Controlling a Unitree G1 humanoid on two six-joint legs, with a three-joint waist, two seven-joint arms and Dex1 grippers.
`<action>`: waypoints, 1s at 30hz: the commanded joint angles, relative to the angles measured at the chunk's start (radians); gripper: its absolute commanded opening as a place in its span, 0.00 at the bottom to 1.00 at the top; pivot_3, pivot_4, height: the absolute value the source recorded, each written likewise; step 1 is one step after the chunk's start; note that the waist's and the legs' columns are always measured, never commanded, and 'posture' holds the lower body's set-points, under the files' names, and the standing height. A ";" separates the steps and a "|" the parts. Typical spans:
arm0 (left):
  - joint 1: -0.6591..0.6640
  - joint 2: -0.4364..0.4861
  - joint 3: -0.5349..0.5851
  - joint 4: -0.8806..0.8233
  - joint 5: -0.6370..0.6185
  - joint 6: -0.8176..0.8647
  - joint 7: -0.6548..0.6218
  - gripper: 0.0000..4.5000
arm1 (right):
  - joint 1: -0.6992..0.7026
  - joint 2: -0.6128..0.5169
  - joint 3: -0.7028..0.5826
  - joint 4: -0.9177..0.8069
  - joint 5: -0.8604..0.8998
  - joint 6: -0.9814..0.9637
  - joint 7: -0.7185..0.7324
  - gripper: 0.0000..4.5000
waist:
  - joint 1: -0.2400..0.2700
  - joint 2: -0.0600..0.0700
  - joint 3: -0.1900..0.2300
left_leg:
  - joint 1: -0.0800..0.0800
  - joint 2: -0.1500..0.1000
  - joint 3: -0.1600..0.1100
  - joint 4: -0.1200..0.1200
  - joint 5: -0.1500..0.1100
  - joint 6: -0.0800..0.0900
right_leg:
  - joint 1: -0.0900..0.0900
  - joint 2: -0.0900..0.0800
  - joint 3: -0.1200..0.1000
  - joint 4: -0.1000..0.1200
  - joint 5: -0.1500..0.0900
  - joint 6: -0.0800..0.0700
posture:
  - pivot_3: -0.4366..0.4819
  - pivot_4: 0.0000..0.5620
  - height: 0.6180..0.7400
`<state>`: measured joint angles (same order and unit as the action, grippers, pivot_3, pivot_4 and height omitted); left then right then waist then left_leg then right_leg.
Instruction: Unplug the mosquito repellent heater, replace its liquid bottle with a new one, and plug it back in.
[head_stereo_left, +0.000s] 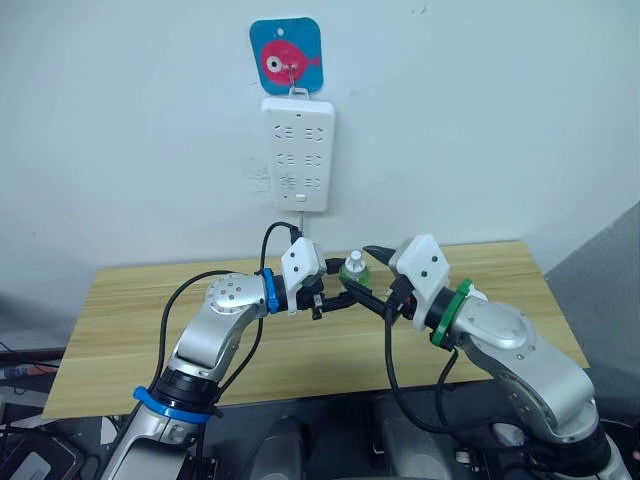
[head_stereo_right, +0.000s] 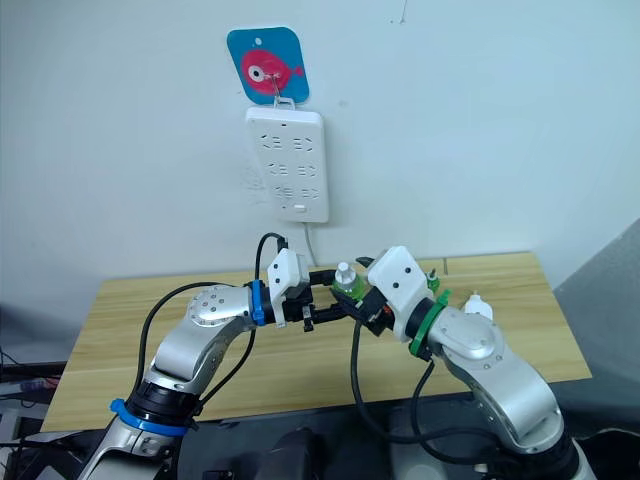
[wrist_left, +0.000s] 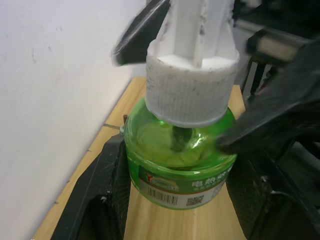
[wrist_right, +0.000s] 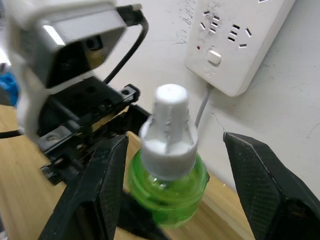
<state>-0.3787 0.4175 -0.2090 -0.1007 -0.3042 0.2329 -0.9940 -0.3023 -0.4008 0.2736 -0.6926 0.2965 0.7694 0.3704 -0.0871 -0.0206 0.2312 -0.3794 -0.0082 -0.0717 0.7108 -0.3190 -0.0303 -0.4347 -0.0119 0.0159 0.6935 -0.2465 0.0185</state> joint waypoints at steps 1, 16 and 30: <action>-0.002 0.007 0.012 -0.036 -0.029 -0.008 -0.023 0.51 | -0.027 0.012 -0.030 0.018 0.012 -0.039 0.026 0.70 | 0.000 0.000 0.000 | 0.000 0.000 0.000 0.000 0.000 0.000 | 0.000 0.000 0.000 0.000 0.000 0.000 | 0.30 0.31 1.00; 0.002 0.022 0.033 -0.012 -0.035 -0.013 -0.046 0.51 | 0.074 -0.292 -0.273 -0.051 0.282 0.016 0.358 0.70 | 0.000 0.000 0.000 | -0.001 0.000 0.000 0.000 0.000 0.001 | 0.001 0.001 -0.001 -0.002 0.000 0.000 | 0.29 0.31 1.00; 0.001 0.029 0.020 -0.018 -0.049 -0.024 -0.121 0.51 | -0.114 -0.118 -0.055 0.012 0.175 0.000 0.197 0.70 | 0.000 0.000 -0.002 | 0.000 0.001 0.000 0.000 0.000 0.000 | 0.001 0.002 0.000 -0.002 0.000 -0.001 | 0.29 0.30 1.00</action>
<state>-0.3748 0.4451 -0.1910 -0.0848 -0.3353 0.2268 -1.1054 -0.3947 -0.5342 0.2097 -0.6682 0.4829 0.7901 0.5739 -0.0870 -0.0206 0.2295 -0.3800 -0.0073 -0.0724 0.7109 -0.3188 -0.0300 -0.4336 -0.0101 0.0156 0.6910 -0.2460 0.0179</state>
